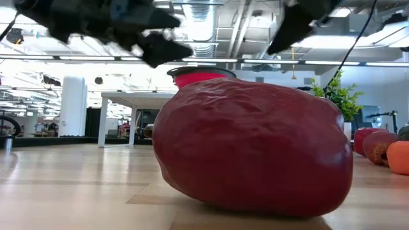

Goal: Pick & Place Fruit
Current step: Put the bottom red pomegranate into the red strainer bowl on the shelf

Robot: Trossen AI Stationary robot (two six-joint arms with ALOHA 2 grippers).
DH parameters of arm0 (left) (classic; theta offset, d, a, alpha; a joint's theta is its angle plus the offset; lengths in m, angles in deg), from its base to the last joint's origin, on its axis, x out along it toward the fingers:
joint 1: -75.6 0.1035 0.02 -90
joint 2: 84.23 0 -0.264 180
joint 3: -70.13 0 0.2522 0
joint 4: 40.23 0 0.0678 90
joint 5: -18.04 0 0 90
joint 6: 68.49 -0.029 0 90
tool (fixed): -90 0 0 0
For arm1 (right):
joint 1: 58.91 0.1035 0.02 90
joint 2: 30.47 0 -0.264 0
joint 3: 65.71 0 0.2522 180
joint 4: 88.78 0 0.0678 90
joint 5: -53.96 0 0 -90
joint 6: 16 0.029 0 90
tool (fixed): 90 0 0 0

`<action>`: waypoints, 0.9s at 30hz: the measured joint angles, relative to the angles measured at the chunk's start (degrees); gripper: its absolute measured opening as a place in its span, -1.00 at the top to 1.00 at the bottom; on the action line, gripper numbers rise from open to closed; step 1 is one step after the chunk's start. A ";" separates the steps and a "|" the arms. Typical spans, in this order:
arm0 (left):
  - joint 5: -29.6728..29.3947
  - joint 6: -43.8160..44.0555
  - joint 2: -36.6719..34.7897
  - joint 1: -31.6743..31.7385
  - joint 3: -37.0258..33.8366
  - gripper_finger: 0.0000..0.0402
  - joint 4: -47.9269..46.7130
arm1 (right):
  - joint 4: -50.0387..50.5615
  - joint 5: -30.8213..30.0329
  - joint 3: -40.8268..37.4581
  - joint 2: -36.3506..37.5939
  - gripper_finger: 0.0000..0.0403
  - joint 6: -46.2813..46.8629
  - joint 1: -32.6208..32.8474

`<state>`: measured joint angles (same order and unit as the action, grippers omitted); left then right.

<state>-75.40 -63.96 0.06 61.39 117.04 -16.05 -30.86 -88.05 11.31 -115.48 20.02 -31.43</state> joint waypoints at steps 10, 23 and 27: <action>18.15 -19.63 21.16 2.42 24.10 -0.73 -26.38 | 1.86 -16.97 -6.66 -0.17 -0.49 39.19 18.50; 35.57 -44.91 31.59 5.09 34.67 -0.73 -26.95 | -7.05 -21.99 -6.81 -0.17 -0.49 41.22 22.01; 42.51 -43.80 35.79 7.14 38.20 -0.73 -26.99 | -9.96 -21.96 -6.81 -0.17 -0.49 38.46 21.10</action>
<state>-32.88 -107.76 35.84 68.53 155.23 -43.04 -40.82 -110.01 4.50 -115.66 58.49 -10.33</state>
